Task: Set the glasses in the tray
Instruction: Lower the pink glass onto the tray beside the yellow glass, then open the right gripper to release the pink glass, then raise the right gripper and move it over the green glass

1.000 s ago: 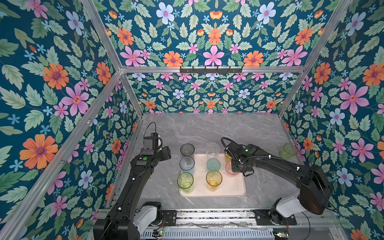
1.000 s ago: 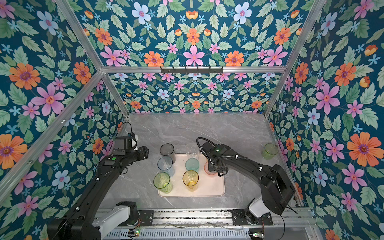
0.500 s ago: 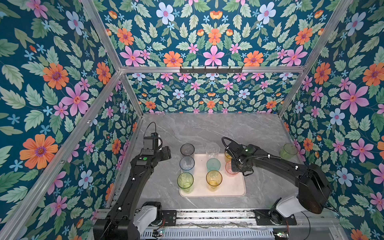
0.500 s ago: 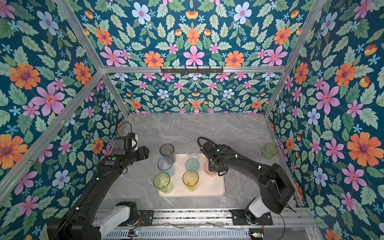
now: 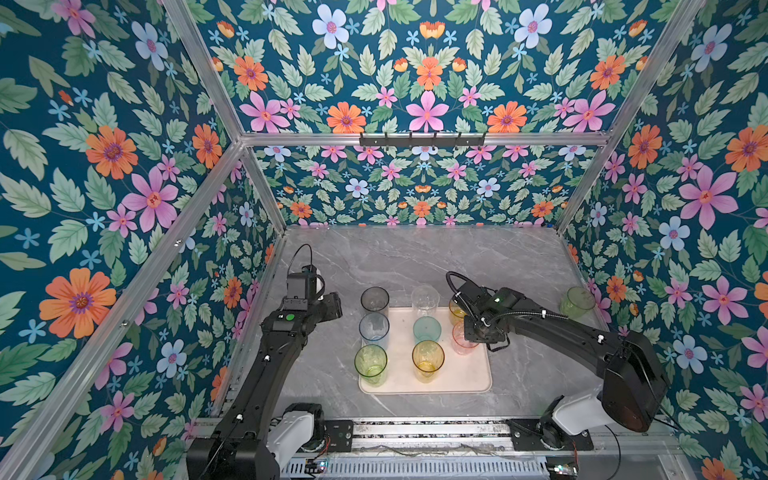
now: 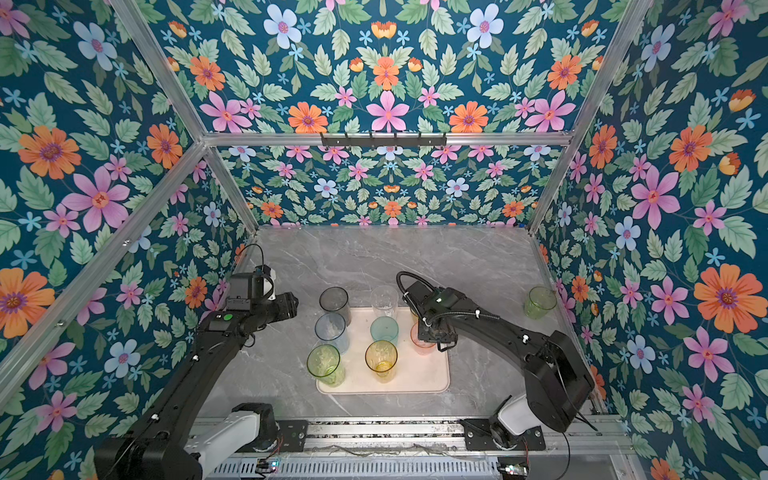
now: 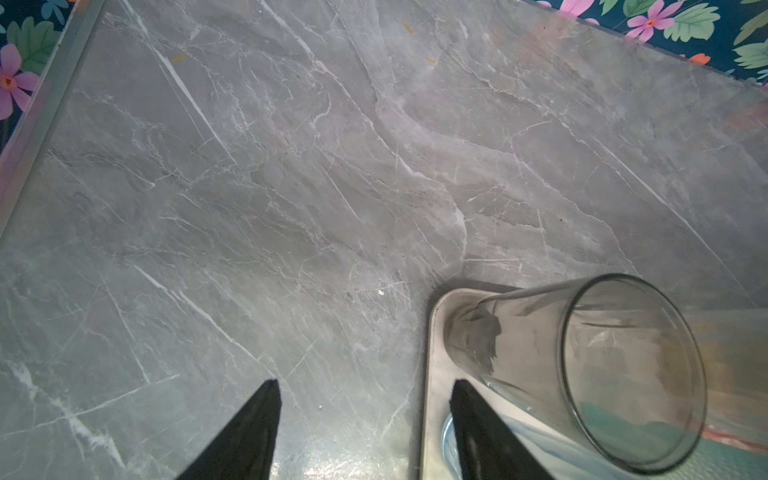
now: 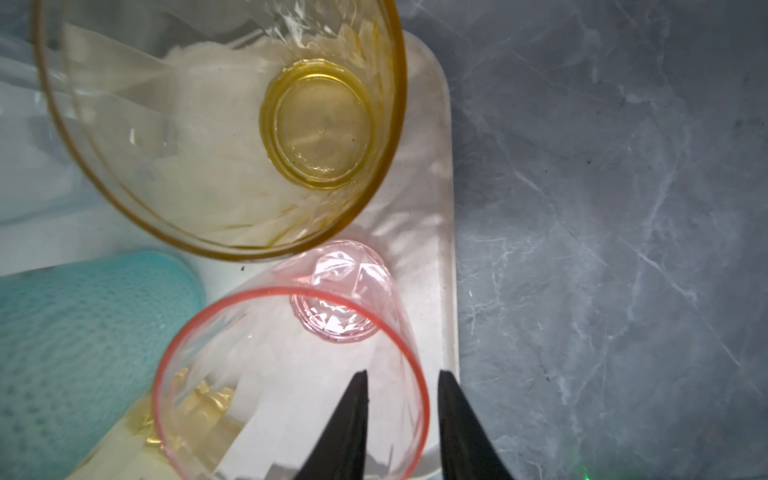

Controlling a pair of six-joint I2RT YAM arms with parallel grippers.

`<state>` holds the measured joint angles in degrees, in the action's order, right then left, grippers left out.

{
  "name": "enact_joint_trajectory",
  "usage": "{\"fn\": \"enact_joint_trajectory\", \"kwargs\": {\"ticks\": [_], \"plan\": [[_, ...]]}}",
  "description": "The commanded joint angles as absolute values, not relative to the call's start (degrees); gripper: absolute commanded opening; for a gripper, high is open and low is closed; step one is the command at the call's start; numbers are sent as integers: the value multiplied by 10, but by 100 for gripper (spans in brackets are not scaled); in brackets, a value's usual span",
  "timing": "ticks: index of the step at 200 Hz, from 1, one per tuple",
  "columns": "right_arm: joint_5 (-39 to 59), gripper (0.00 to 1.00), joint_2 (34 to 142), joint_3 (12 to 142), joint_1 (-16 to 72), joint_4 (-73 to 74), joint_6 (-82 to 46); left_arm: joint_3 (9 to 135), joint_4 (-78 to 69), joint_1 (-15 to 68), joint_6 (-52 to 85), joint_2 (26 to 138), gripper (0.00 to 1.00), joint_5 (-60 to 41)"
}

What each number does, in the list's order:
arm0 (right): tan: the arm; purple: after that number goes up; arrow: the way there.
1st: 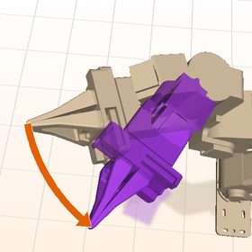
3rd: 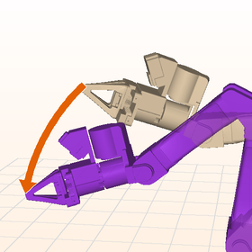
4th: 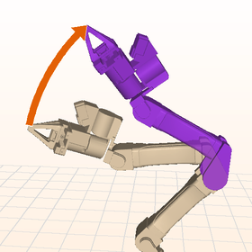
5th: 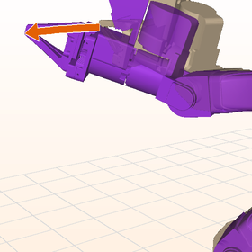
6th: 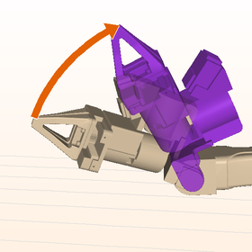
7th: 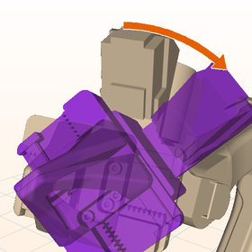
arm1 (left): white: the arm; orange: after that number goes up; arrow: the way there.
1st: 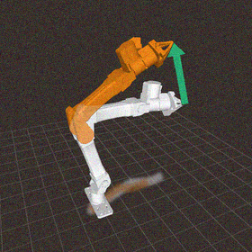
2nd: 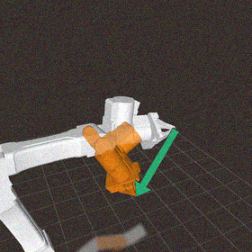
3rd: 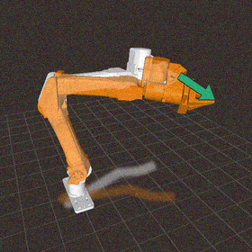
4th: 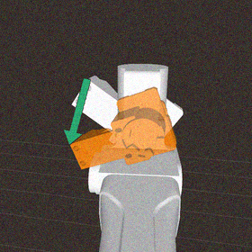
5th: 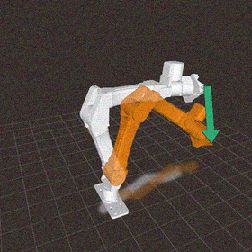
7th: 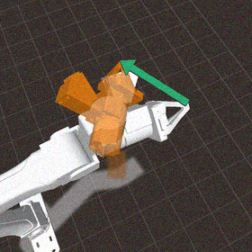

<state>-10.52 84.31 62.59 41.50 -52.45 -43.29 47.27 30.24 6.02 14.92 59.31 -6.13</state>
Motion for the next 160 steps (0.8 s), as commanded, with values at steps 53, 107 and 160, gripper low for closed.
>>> {"fn": "enact_joint_trajectory", "kwargs": {"ticks": [53,107,160], "plan": [[-118,36,785,641,397,-538,-416,472,294,60,147,594,68,-66],[-86,36,721,635,345,-490,-379,471,294,60,147,594,68,-66],[-68,36,690,654,272,-478,-351,471,294,60,147,593,68,-64]]}}
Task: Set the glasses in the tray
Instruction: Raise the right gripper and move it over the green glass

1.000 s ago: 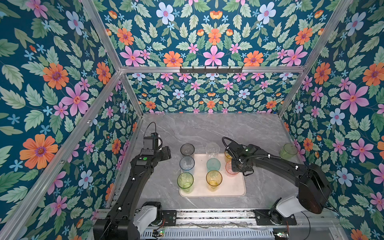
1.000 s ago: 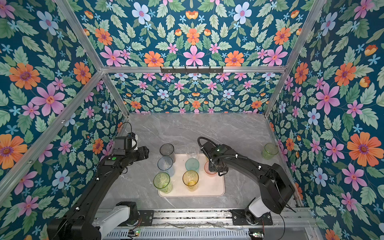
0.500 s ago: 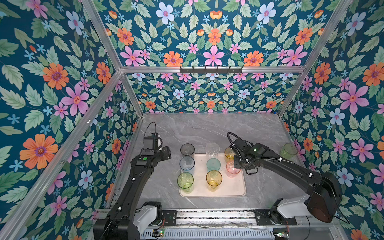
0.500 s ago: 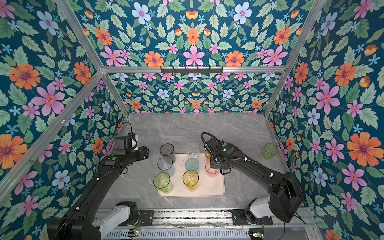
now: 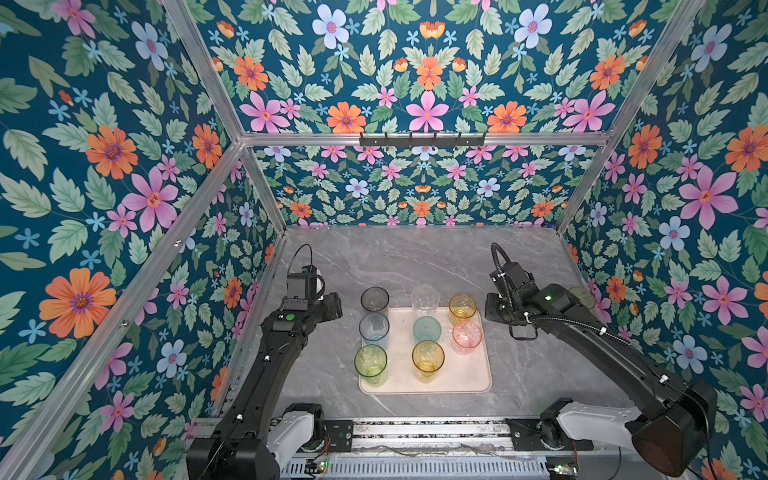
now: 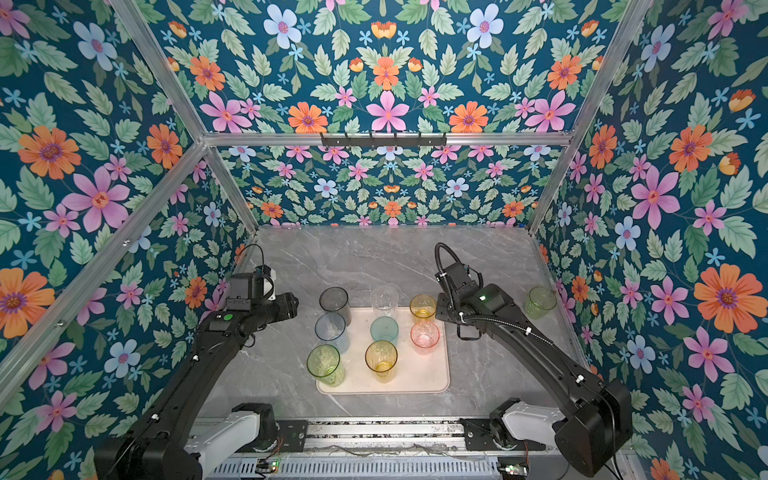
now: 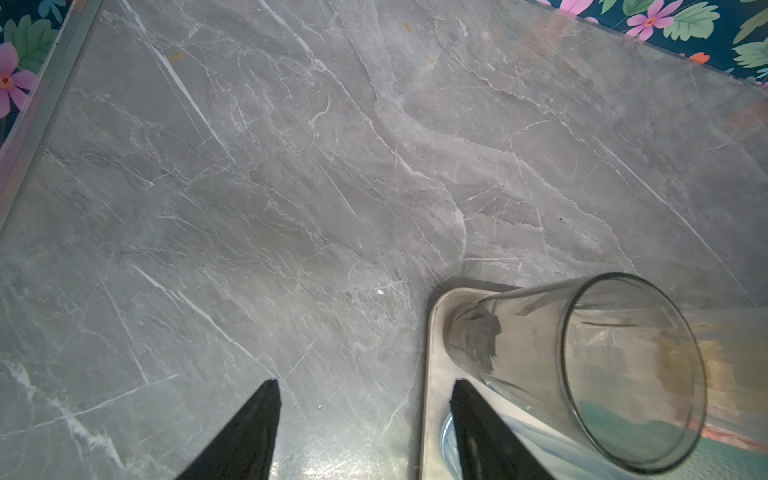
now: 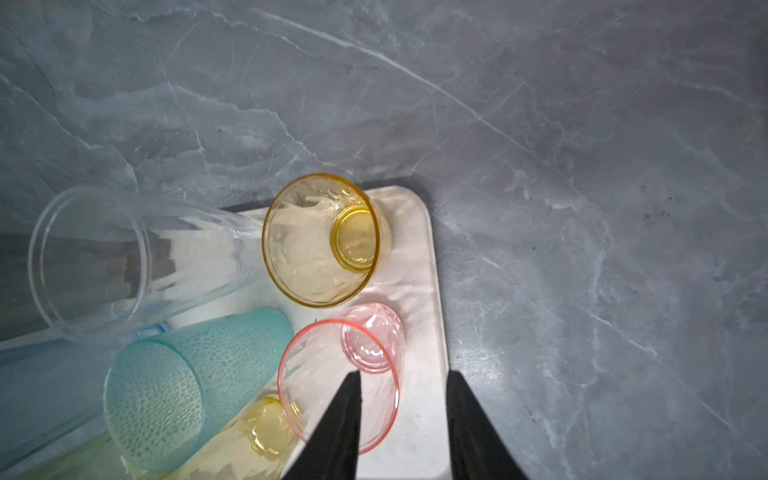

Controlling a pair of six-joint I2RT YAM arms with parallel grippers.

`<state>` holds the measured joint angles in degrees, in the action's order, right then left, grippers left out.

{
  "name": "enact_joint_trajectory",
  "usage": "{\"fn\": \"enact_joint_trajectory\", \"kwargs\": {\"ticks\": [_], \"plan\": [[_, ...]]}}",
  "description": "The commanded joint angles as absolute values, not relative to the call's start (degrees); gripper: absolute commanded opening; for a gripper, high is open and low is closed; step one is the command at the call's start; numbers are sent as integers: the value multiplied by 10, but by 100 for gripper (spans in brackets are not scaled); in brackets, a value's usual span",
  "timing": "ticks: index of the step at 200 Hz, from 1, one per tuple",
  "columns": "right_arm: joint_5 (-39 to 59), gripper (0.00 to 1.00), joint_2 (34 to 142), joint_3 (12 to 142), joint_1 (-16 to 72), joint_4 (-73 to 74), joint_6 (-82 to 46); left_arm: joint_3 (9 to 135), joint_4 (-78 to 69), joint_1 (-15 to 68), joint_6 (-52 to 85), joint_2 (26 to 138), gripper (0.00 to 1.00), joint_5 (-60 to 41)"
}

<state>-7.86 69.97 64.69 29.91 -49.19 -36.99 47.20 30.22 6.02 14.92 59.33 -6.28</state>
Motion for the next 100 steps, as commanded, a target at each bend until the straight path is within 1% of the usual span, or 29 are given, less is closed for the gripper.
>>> {"fn": "enact_joint_trajectory", "kwargs": {"ticks": [1,40,77,100], "plan": [[-68,36,689,655,269,-477,-351,471,294,60,147,593,68,-65],[-38,37,674,654,174,-462,-350,471,294,60,147,592,68,-63],[-23,45,655,657,100,-435,-337,472,294,59,146,594,69,-63],[-35,50,648,662,65,-424,-334,472,294,60,146,593,69,-62]]}}
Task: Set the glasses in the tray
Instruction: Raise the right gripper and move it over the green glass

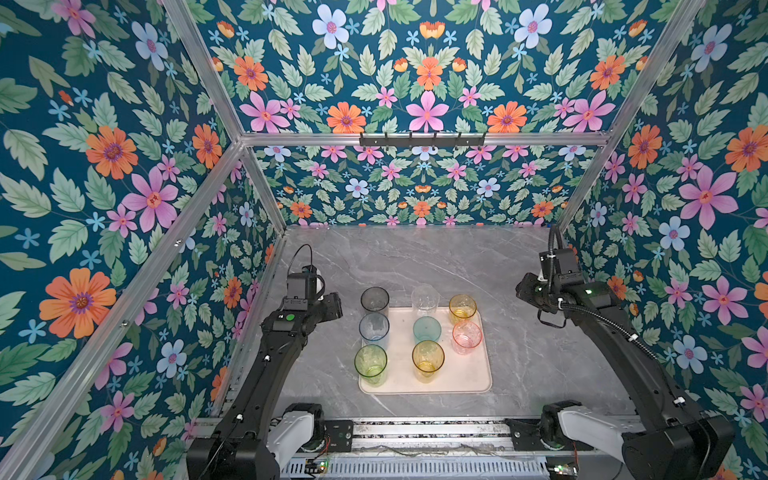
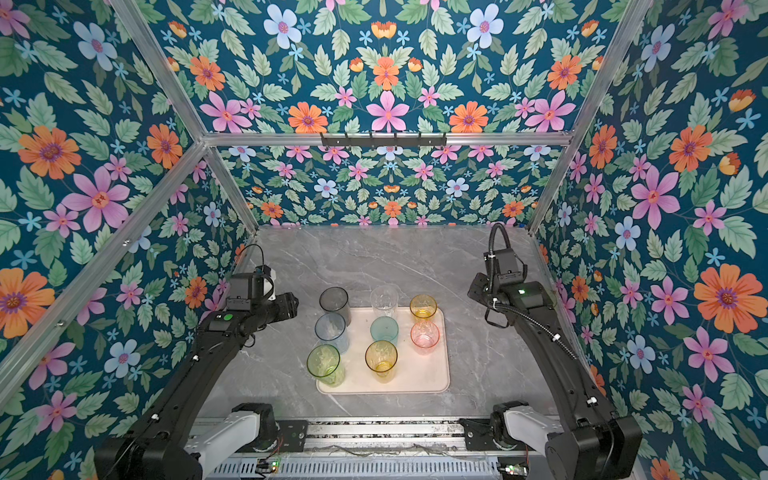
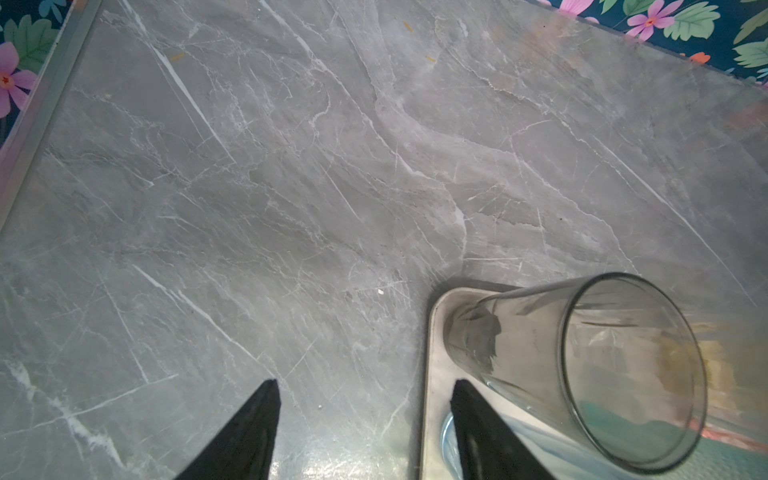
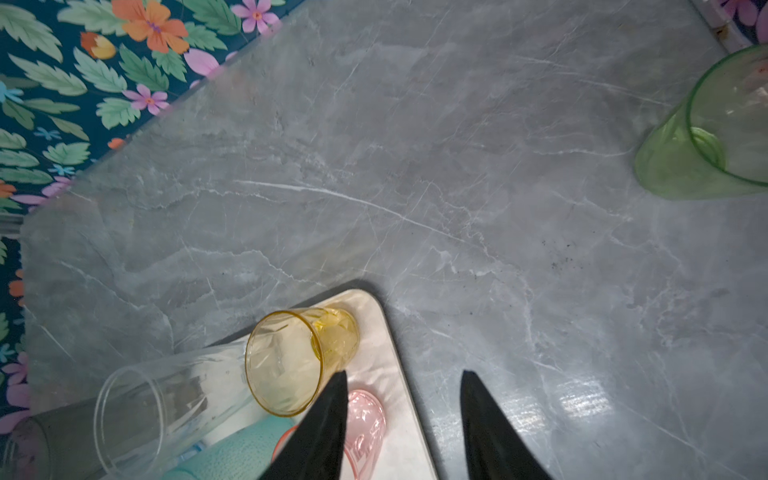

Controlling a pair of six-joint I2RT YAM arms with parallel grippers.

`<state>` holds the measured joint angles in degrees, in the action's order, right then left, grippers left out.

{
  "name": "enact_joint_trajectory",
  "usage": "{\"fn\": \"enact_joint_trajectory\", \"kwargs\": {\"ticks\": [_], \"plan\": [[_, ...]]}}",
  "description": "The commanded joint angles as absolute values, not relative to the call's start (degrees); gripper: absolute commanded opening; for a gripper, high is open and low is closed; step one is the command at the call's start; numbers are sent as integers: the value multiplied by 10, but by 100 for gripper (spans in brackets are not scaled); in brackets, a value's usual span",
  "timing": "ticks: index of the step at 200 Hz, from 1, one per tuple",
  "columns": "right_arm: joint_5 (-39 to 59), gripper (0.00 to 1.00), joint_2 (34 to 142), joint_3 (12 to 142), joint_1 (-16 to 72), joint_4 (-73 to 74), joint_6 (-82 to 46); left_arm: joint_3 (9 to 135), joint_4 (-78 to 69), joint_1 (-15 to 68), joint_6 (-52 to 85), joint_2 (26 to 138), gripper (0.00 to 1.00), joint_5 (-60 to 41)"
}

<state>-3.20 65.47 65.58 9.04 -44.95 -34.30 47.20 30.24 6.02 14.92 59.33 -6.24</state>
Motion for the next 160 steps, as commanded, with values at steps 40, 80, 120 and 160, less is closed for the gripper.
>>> {"fn": "enact_joint_trajectory", "kwargs": {"ticks": [40,80,120,160], "plan": [[-58,52,647,663,-7,-413,-332,471,294,60,146,593,68,-61],[-129,60,655,658,-60,-393,-346,471,294,60,146,595,68,-61],[-215,75,650,655,-74,-369,-350,471,294,60,146,594,68,-58],[-196,75,652,651,-133,-357,-364,471,294,60,145,595,69,-57]]}}
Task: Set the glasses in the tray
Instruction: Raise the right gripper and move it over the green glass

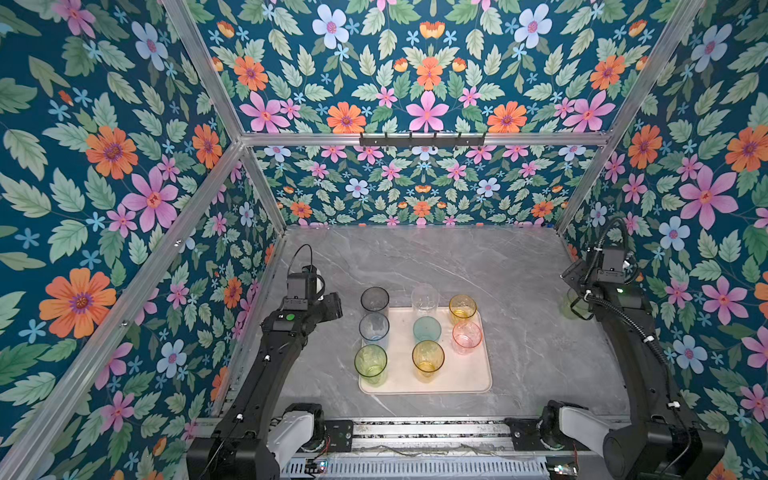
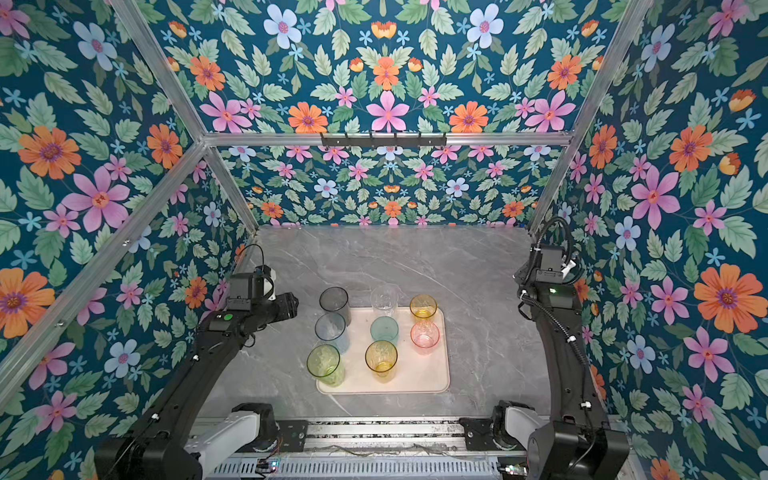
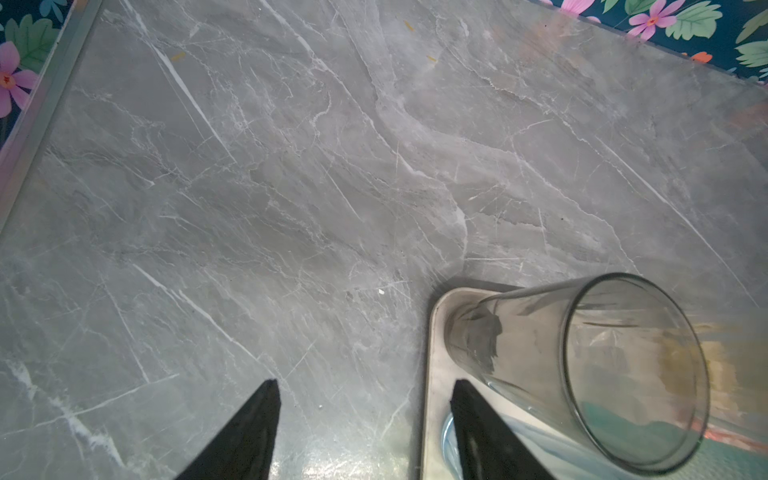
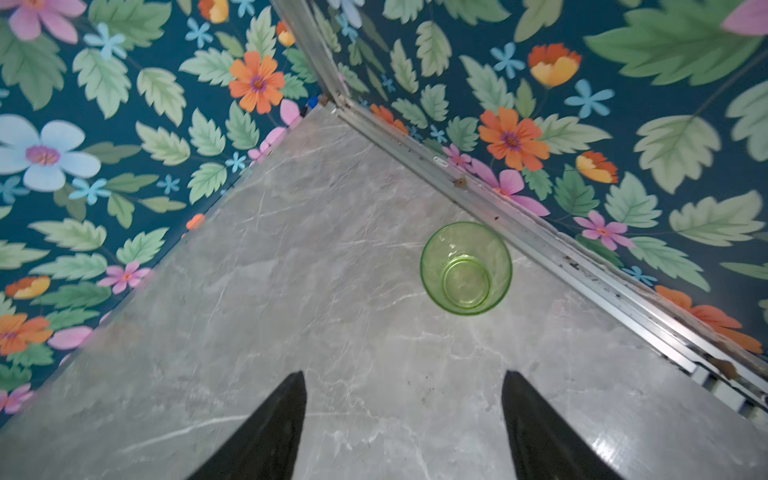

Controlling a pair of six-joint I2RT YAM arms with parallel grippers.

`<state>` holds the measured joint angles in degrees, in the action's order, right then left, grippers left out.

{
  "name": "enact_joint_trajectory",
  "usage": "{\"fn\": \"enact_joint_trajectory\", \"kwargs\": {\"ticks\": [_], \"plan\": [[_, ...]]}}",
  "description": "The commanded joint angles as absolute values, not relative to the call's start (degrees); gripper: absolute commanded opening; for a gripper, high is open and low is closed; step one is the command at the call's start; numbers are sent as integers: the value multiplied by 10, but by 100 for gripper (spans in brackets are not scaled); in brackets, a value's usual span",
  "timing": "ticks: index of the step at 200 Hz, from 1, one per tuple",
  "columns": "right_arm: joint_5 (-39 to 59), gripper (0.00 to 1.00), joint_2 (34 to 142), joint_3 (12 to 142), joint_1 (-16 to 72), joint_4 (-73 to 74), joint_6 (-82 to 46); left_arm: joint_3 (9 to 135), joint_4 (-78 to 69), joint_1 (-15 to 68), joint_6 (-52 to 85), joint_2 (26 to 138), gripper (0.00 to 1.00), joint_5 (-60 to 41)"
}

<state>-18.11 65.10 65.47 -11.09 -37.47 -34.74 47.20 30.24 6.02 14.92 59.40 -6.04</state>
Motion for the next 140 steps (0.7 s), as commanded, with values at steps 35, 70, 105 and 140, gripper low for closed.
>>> {"fn": "enact_joint_trajectory", "kwargs": {"ticks": [35,70,105,140], "plan": [[-225,75,664,648,-160,-370,-404,472,294,60,146,597,69,-57],[-227,75,694,650,-191,-388,-443,472,295,60,145,598,68,-58],[-230,75,716,654,-204,-395,-461,472,294,60,146,600,68,-59],[-232,74,731,650,-217,-397,-480,473,294,60,146,601,69,-59]]}}
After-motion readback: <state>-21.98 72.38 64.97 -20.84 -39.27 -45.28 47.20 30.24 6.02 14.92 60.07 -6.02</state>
